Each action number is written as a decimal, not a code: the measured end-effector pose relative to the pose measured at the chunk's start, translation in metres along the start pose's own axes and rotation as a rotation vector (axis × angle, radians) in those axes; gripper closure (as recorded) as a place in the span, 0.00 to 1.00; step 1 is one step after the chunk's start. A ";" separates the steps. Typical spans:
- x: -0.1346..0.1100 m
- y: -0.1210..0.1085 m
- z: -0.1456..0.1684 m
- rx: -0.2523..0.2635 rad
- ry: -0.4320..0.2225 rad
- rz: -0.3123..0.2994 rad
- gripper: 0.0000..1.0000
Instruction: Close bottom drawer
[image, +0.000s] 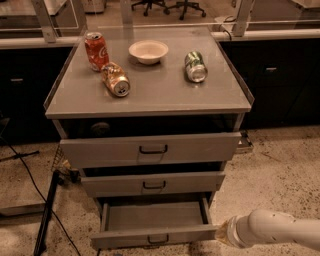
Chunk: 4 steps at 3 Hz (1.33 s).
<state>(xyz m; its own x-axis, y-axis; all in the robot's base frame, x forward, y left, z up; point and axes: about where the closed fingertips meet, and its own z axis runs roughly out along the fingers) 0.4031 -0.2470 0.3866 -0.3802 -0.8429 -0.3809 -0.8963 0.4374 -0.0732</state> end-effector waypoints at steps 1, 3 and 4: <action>0.014 -0.011 0.047 -0.001 -0.026 0.012 1.00; 0.036 -0.044 0.110 -0.042 -0.064 0.114 1.00; 0.044 -0.036 0.125 -0.074 -0.060 0.117 1.00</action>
Offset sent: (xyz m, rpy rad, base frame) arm 0.0628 -0.0225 -0.1718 0.1799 0.1598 -0.1405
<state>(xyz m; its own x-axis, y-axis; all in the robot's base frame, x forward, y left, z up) 0.4470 -0.2605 0.2572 -0.4710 -0.7659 -0.4377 -0.8616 0.5058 0.0421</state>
